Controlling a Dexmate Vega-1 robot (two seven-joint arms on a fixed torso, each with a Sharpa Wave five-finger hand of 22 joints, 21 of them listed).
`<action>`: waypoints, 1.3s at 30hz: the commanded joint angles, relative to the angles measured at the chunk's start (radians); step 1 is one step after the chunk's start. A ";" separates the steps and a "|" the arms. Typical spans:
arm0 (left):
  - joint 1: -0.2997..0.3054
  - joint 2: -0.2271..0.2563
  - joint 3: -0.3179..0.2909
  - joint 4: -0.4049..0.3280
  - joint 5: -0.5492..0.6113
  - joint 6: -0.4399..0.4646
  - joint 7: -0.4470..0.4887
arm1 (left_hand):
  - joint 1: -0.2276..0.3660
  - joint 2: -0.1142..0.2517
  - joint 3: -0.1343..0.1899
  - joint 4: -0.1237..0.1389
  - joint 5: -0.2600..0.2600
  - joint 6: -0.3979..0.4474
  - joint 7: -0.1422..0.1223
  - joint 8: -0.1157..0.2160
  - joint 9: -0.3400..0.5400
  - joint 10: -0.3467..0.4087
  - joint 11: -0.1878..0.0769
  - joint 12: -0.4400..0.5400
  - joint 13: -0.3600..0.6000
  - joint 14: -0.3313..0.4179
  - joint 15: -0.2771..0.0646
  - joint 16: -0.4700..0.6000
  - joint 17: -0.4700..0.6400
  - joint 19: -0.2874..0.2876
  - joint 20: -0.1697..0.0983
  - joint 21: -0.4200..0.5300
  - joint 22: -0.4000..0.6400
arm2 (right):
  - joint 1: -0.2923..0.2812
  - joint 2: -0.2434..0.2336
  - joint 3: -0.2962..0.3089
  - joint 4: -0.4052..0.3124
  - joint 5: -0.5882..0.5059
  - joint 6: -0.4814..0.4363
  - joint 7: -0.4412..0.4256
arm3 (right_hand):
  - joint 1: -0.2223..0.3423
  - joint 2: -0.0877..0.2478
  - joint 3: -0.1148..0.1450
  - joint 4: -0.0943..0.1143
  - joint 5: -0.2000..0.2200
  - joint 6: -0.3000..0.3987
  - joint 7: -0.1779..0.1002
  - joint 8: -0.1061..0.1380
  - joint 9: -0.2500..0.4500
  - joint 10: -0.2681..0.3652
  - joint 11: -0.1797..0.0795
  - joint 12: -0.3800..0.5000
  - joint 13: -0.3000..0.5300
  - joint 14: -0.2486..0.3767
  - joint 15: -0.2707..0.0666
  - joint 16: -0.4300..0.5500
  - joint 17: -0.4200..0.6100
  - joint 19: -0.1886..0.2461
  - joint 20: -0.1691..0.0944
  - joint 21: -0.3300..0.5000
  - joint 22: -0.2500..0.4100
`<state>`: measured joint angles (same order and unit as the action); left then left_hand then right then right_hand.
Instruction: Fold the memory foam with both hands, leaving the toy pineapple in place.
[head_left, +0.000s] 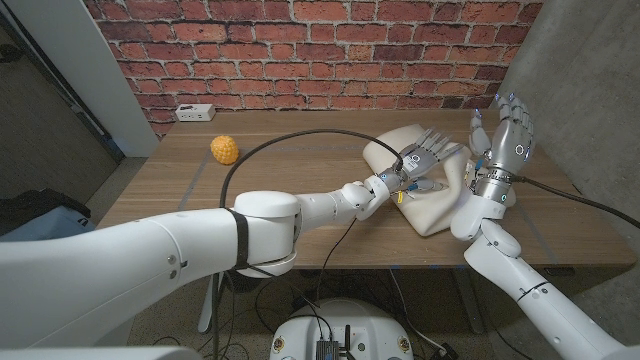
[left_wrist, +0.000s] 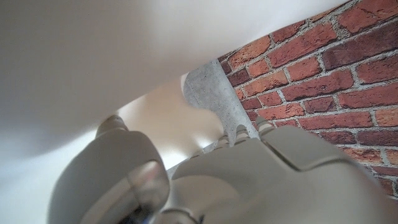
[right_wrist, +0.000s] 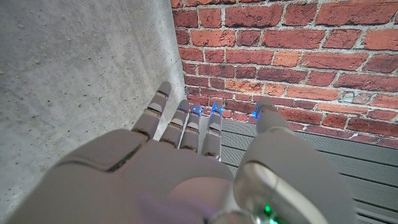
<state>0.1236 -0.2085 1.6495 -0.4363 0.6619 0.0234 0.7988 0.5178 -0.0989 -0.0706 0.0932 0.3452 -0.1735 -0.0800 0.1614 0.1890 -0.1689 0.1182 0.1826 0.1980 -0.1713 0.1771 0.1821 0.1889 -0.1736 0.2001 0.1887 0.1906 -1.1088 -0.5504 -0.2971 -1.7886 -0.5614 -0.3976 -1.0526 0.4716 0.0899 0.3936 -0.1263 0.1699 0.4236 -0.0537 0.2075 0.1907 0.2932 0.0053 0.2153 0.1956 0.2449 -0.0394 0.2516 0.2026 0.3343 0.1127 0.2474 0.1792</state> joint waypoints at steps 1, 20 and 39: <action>0.034 -0.006 -0.059 0.000 -0.092 0.020 0.003 | -0.052 0.001 -0.030 0.031 0.009 -0.563 -0.002 -0.006 0.002 -0.520 -0.006 0.009 0.002 -0.398 0.000 0.011 0.004 -0.419 0.014 0.006 0.003 | 0.014 -0.075 -0.050 -0.038 -0.002 -0.094 0.061 | -0.010 -0.004 -0.008 0.004 0.000 0.002 -0.005 0.000 0.001 0.004 0.000 -0.003 0.002 0.010 -0.024 0.002 0.003 0.002 0.003 -0.004 0.004; 0.058 -0.027 -0.041 0.010 -0.086 0.108 0.008 | 0.034 0.110 -0.255 0.016 0.075 -0.569 0.036 -0.011 -0.008 -0.571 0.040 -0.028 -0.001 -0.472 0.032 0.006 0.000 -0.499 0.016 0.005 0.000 | -0.021 -0.326 -0.099 -0.243 0.004 -0.313 0.494 | -0.021 -0.078 -0.035 -0.019 0.020 -0.142 -0.030 -0.036 0.003 -0.135 -0.028 -0.036 0.004 -0.114 -0.008 -0.057 -0.003 -0.074 0.012 -0.043 0.006; 0.047 -0.041 -0.028 0.014 -0.048 0.130 -0.041 | 0.047 0.104 -0.258 0.023 0.084 -0.568 0.046 -0.010 -0.005 -0.570 0.045 -0.027 0.001 -0.452 0.032 0.008 -0.002 -0.485 0.016 0.010 0.000 | -0.026 -0.439 -0.177 -0.378 0.019 -0.575 0.709 | -0.075 -0.131 -0.076 -0.008 0.035 -0.202 0.028 -0.022 0.003 -0.145 0.013 -0.023 0.006 -0.127 0.013 -0.051 0.000 -0.092 0.025 -0.046 0.006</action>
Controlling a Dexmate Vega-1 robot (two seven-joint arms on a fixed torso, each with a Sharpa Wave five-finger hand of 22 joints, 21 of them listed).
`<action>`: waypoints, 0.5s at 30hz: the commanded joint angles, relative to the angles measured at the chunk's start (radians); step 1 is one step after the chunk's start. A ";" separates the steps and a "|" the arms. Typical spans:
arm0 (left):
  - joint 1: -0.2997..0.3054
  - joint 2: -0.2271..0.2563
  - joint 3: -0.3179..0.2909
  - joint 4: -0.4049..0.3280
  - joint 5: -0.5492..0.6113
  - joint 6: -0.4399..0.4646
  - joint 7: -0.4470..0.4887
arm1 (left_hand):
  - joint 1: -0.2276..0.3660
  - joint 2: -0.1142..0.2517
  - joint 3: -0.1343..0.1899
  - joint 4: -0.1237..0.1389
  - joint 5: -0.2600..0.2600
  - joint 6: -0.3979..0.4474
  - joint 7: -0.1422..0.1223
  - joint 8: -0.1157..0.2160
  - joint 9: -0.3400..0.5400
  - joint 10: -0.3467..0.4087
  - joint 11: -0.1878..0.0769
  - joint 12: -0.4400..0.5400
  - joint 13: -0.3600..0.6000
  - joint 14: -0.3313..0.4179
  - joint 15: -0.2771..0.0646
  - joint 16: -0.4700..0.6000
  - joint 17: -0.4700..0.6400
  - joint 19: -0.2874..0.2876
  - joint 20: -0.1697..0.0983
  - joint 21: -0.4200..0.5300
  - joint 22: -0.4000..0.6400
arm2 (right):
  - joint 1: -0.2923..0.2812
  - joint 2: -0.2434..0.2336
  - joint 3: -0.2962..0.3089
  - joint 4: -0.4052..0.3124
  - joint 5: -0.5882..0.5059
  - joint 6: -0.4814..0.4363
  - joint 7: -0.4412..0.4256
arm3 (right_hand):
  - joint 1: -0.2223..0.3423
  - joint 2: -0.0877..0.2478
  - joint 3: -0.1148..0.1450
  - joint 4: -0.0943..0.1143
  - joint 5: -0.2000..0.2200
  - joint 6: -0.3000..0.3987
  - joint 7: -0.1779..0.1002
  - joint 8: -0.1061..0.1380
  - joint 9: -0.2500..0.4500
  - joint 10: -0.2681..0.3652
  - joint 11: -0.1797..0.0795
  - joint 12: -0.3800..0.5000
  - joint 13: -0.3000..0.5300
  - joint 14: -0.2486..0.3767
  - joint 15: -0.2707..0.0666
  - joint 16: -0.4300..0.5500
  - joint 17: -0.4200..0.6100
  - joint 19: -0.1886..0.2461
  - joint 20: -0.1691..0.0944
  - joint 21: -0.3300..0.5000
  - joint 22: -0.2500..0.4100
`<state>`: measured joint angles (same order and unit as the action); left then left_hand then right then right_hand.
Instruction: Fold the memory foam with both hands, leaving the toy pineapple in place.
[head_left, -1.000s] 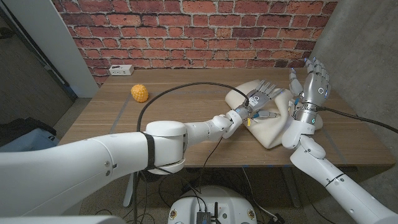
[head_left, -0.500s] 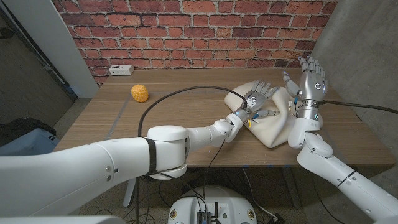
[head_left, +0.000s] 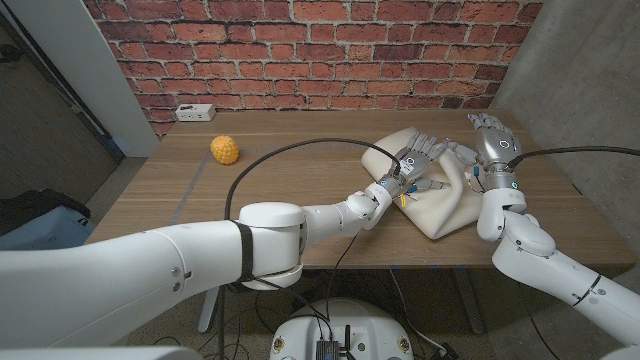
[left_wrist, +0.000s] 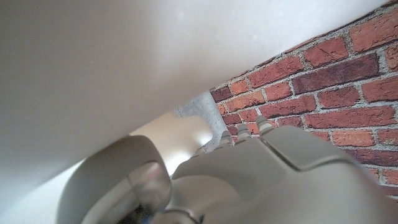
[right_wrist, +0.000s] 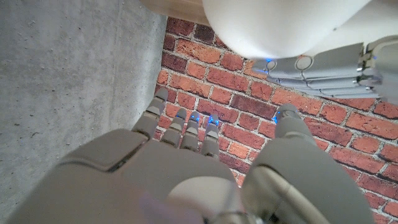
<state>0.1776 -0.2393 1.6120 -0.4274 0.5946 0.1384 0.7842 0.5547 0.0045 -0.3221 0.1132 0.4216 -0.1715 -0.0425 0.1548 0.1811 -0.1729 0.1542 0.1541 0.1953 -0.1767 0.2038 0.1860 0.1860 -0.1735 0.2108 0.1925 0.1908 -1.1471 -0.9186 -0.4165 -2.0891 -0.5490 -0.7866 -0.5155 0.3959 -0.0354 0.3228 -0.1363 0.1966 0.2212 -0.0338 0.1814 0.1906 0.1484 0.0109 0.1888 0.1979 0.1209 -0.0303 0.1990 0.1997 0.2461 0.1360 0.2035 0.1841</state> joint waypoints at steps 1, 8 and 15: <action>-0.008 -0.011 0.010 0.005 0.021 0.017 -0.029 | 0.011 0.001 -0.006 0.004 0.008 -0.570 0.009 -0.004 0.003 -0.566 0.009 0.001 0.003 -0.445 0.006 0.004 0.001 -0.485 0.006 0.006 0.000 | 0.025 -0.081 -0.076 -0.083 -0.004 -0.205 0.189 | 0.003 -0.006 -0.005 0.001 0.009 -0.002 0.009 0.004 0.003 -0.001 0.006 0.003 0.003 -0.004 0.005 0.001 0.002 -0.004 0.003 -0.002 0.001; -0.011 -0.009 0.012 -0.001 0.026 0.021 -0.038 | 0.012 0.002 -0.006 0.005 0.008 -0.570 0.010 -0.003 0.003 -0.561 0.013 0.006 0.004 -0.439 0.006 0.005 0.001 -0.480 0.006 0.007 0.000 | 0.146 -0.116 -0.227 -0.090 -0.076 -0.339 0.328 | 0.031 -0.028 -0.005 -0.018 0.027 -0.094 0.006 -0.010 0.003 -0.050 0.007 -0.005 0.004 -0.032 0.013 -0.006 -0.002 -0.014 0.009 -0.003 0.001; -0.015 -0.008 0.011 -0.002 0.026 0.021 -0.041 | 0.011 0.004 -0.006 0.007 0.008 -0.570 0.011 -0.003 0.004 -0.562 0.014 0.005 0.004 -0.439 0.006 0.004 0.001 -0.480 0.006 0.007 0.000 | 0.298 -0.123 -0.407 -0.054 -0.182 -0.436 0.482 | 0.060 -0.053 -0.011 -0.024 0.051 -0.211 0.012 -0.013 0.002 -0.123 0.006 -0.010 0.006 -0.084 0.030 -0.013 -0.003 -0.033 0.009 -0.005 0.001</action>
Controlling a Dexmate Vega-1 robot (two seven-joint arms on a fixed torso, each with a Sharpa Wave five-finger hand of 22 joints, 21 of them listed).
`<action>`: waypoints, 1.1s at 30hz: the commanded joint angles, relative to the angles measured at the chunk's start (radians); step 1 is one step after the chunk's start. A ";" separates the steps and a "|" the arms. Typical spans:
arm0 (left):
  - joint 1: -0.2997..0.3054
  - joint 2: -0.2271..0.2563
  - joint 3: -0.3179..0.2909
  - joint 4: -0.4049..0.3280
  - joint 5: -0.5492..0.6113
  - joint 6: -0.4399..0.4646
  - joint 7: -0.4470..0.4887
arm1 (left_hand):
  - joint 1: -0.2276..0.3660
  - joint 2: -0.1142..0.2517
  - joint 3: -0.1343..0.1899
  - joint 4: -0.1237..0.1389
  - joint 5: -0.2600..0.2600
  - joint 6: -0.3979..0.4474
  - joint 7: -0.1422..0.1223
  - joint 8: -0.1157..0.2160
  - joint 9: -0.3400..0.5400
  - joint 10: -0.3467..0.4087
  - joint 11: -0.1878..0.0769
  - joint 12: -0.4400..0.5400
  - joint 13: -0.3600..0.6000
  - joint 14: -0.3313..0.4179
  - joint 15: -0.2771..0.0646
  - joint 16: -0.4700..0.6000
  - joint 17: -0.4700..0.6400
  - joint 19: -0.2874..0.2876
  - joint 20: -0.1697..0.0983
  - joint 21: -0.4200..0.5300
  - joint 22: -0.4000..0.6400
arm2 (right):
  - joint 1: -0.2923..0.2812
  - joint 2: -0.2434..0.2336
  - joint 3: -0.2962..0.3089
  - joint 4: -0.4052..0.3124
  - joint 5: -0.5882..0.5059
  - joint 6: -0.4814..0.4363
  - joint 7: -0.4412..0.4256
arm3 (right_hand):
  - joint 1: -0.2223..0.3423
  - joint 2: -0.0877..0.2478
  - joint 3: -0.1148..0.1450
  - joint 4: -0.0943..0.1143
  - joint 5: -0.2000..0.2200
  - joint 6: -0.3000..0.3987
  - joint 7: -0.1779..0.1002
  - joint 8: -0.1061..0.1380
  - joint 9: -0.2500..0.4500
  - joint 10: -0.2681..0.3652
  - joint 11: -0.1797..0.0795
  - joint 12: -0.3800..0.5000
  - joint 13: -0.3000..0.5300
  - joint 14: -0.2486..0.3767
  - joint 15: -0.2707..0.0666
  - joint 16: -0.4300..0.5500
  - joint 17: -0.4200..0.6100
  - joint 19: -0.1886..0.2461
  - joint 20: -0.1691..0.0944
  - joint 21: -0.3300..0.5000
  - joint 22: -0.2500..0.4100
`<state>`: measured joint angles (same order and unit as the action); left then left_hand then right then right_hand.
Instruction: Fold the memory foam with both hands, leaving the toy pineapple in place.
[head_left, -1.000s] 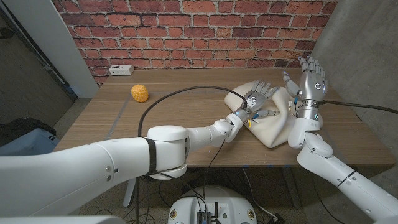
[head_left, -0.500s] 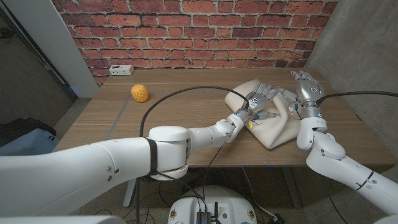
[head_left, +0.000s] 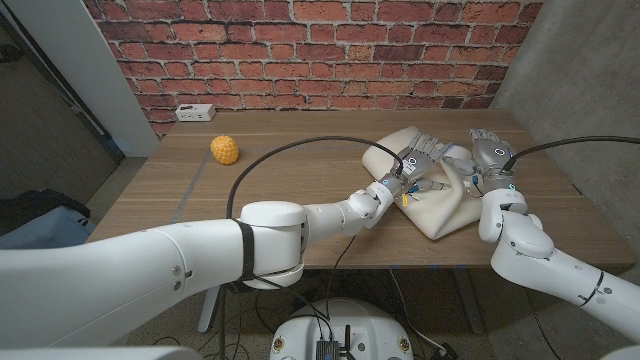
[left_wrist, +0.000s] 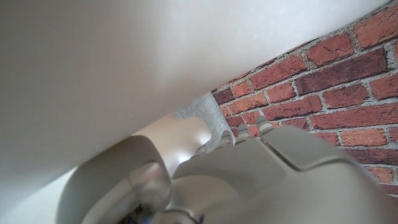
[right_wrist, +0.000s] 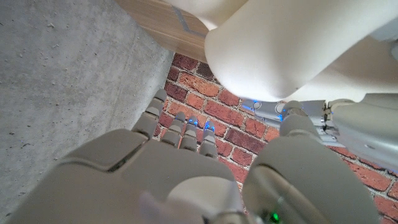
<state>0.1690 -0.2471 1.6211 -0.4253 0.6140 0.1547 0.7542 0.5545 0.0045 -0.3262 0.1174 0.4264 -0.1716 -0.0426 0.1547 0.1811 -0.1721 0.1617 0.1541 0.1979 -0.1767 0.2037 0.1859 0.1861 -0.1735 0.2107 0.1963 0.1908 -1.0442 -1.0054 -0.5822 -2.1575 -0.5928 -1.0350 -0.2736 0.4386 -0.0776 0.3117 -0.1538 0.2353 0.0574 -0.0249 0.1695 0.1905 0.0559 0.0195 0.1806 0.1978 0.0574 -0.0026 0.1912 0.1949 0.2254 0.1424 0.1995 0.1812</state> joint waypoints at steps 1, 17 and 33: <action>-0.007 -0.001 0.002 -0.003 0.007 0.005 -0.011 | 0.011 0.005 -0.001 0.003 0.003 -0.569 0.011 -0.003 0.004 -0.563 0.006 0.005 0.001 -0.438 0.006 0.004 0.000 -0.480 0.006 0.003 0.000 | 0.209 -0.033 -0.257 0.019 -0.146 -0.197 0.257 | 0.022 -0.014 -0.001 -0.007 0.016 -0.065 0.004 -0.002 0.002 -0.037 -0.002 -0.001 0.006 -0.025 0.003 -0.004 0.001 -0.014 0.002 -0.002 0.004; -0.008 0.003 0.010 0.020 0.022 -0.028 0.014 | 0.011 0.007 -0.001 0.004 0.002 -0.570 0.002 -0.003 0.004 -0.562 0.005 0.006 0.001 -0.429 0.006 0.005 0.000 -0.472 0.006 0.005 0.000 | 0.280 0.083 -0.351 0.157 -0.245 -0.357 0.202 | 0.222 0.097 0.086 -0.022 0.076 -0.124 0.026 0.026 0.000 -0.074 -0.011 0.016 0.004 -0.015 -0.020 0.019 0.001 0.030 -0.022 0.018 0.001; -0.011 -0.010 0.001 0.053 0.032 -0.045 0.032 | 0.013 0.010 -0.001 0.005 0.003 -0.569 -0.012 -0.003 0.005 -0.561 0.000 0.006 0.002 -0.426 0.006 0.005 0.001 -0.472 0.006 0.005 0.001 | 0.354 0.107 -0.478 0.282 -0.559 -0.361 0.487 | 0.373 0.073 0.077 -0.011 0.073 0.010 -0.114 0.063 -0.001 -0.078 -0.076 0.023 -0.002 -0.073 -0.075 0.001 -0.010 0.013 -0.045 -0.004 -0.005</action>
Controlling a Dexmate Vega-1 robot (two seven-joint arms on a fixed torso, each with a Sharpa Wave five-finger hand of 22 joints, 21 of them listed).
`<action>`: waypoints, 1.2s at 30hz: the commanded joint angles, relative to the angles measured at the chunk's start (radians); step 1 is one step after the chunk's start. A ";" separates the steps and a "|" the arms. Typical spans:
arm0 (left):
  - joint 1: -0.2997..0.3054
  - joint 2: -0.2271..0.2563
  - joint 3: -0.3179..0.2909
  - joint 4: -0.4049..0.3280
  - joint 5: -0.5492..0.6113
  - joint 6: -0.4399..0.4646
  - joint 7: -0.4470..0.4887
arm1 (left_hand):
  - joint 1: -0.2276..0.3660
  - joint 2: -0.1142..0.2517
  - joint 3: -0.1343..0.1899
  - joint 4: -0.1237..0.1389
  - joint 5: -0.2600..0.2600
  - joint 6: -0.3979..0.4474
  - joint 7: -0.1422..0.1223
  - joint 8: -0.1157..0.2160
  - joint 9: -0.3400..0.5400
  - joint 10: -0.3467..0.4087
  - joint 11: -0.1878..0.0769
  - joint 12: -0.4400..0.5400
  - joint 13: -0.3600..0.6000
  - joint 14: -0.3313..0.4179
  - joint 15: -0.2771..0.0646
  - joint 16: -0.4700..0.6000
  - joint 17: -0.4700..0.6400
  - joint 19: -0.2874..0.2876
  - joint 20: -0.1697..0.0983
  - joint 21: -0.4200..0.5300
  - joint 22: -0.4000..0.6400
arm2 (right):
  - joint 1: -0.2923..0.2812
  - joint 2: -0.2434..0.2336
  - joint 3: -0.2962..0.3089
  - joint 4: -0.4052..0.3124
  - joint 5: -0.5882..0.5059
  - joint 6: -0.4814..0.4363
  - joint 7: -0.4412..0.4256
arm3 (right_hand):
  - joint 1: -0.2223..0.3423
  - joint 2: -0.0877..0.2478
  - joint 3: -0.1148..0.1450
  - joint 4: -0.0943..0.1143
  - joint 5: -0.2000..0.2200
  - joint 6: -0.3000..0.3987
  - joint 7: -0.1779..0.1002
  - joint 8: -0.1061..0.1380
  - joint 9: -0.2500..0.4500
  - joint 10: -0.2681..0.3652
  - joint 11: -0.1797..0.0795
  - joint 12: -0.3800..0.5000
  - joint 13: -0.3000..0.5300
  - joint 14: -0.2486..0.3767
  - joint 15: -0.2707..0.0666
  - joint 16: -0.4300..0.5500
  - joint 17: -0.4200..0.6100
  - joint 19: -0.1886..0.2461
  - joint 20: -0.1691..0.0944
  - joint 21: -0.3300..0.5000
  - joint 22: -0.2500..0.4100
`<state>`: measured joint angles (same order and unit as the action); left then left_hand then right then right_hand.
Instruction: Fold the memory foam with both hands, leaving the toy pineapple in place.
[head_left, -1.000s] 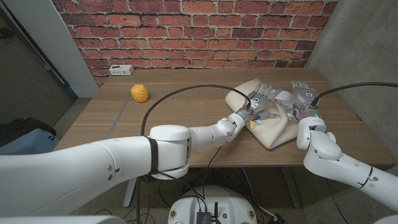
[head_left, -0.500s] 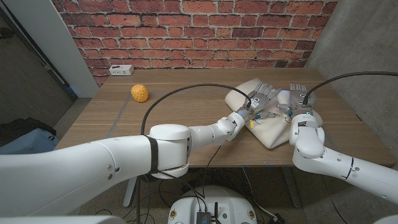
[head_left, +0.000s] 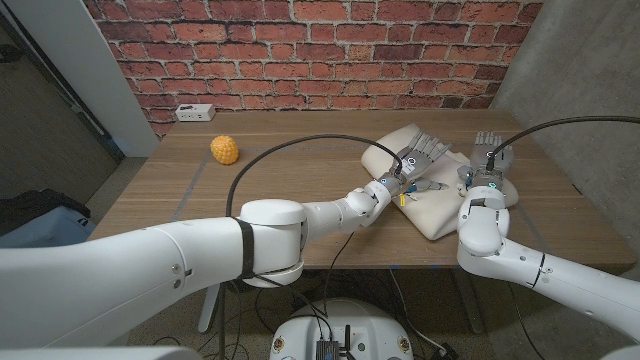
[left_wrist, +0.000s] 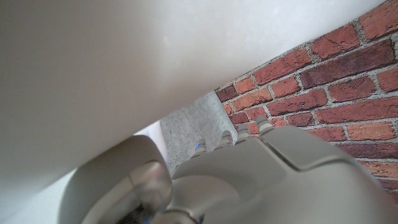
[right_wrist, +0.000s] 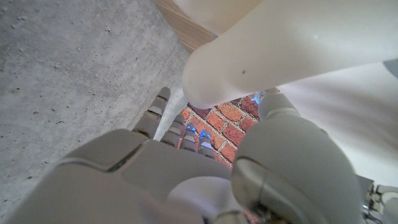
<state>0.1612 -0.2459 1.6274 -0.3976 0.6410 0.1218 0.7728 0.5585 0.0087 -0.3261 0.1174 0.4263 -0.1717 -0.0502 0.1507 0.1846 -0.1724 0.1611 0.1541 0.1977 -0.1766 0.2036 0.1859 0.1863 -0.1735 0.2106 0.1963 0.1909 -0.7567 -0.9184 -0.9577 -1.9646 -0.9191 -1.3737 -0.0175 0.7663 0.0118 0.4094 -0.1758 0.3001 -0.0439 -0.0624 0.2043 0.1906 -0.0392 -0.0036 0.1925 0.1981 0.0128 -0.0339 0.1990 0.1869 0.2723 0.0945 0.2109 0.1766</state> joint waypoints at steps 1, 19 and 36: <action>-0.003 -0.014 -0.006 0.032 0.005 -0.015 0.018 | 0.008 0.008 -0.001 0.006 0.003 -0.569 -0.004 0.001 0.001 -0.559 -0.001 0.007 0.002 -0.424 0.006 0.006 0.001 -0.471 0.006 0.005 0.000 | 0.066 0.016 -0.100 0.085 -0.227 -0.013 0.241 | 0.052 -0.015 -0.024 0.013 0.009 0.136 -0.084 0.033 -0.001 0.030 -0.072 0.014 -0.003 -0.030 -0.044 -0.006 -0.002 -0.036 0.004 -0.016 -0.001; -0.002 -0.001 -0.112 0.035 -0.128 -0.153 0.175 | -0.091 0.151 0.051 0.022 -0.119 -0.257 -0.078 0.090 -0.003 -0.262 -0.112 0.102 -0.011 -0.148 -0.052 0.035 -0.010 -0.203 -0.001 0.082 0.000 | 0.022 0.015 -0.002 0.020 0.019 0.023 0.165 | -0.100 0.148 -0.114 0.138 -0.072 0.481 -0.103 0.049 -0.005 0.324 -0.108 0.054 -0.004 0.102 -0.046 0.052 0.013 -0.001 -0.008 -0.004 0.001; 0.010 0.077 -0.317 -0.025 -0.329 -0.568 0.295 | 0.069 0.176 0.311 -0.080 -0.228 0.280 -0.097 0.097 -0.007 0.268 -0.210 0.145 -0.016 0.297 -0.185 0.033 -0.013 0.330 -0.037 0.158 -0.010 | -0.004 0.003 0.044 -0.019 0.218 0.028 -0.008 | -0.080 0.155 -0.107 0.116 -0.083 0.444 -0.080 0.017 -0.004 0.316 -0.063 0.038 -0.004 0.112 -0.045 0.047 0.008 0.016 -0.012 -0.001 0.001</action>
<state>0.1624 -0.2256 1.4394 -0.3701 0.4157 -0.2059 1.0285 0.6203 0.1808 -0.0237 0.0359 0.1995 0.1003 -0.1501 0.2515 0.1765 0.0869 -0.0518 0.2965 0.1813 0.1078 0.0158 0.2169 0.1721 0.1500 0.1696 0.3485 0.1792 -0.7332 -0.9056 -0.9570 -1.9553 -0.8302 -1.3559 0.0856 0.6793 0.1635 0.2984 -0.0539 0.2222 0.4071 -0.1444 0.2237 0.1861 0.2769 -0.0711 0.2352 0.1908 0.1144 -0.0412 0.2446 0.1908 0.2809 0.0839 0.2010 0.1748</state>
